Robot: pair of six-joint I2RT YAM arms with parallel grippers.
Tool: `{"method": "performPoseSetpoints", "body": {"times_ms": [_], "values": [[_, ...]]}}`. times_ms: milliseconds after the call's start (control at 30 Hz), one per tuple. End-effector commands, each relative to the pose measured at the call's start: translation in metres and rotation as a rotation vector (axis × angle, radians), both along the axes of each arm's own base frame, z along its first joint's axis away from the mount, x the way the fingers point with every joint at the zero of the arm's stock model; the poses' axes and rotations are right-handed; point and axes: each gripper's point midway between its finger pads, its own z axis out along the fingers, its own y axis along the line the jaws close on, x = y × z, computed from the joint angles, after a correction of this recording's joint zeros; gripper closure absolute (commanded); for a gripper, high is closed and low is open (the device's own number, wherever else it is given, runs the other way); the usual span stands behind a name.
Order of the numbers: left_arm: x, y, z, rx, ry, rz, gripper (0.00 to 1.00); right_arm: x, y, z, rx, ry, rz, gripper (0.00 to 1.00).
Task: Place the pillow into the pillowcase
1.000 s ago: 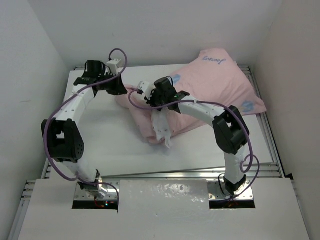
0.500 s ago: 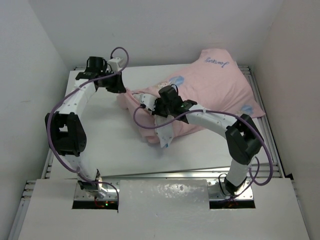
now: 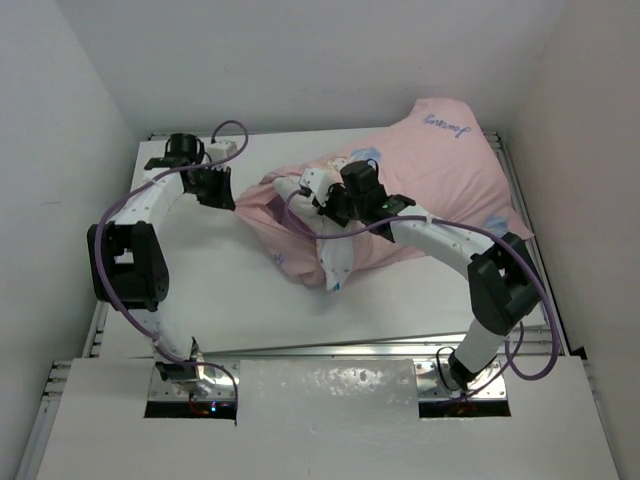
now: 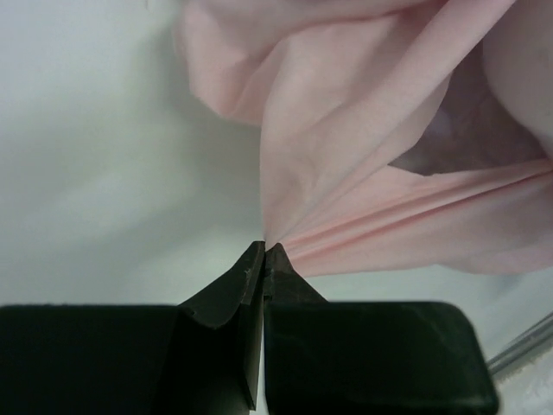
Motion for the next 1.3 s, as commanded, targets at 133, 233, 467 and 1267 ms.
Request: {"method": "performPoseSetpoints", "body": {"times_ms": [133,233,467,1267], "values": [[0.072,0.032,0.062,-0.001,-0.238,0.104,1.0,-0.045,-0.033,-0.06,-0.217,0.191,0.047,1.0],[0.08,0.011,0.099,-0.118,-0.312,0.033,1.0,-0.045,-0.036,-0.075,-0.277,0.228,0.05,1.0],[0.047,-0.009,0.164,-0.176,-0.454,-0.082,1.0,-0.022,-0.014,-0.086,-0.268,0.221,0.081,1.0],[-0.03,-0.072,0.054,-0.101,-0.137,-0.177,0.69,0.051,0.062,0.051,0.496,0.239,-0.165,0.42]]}}
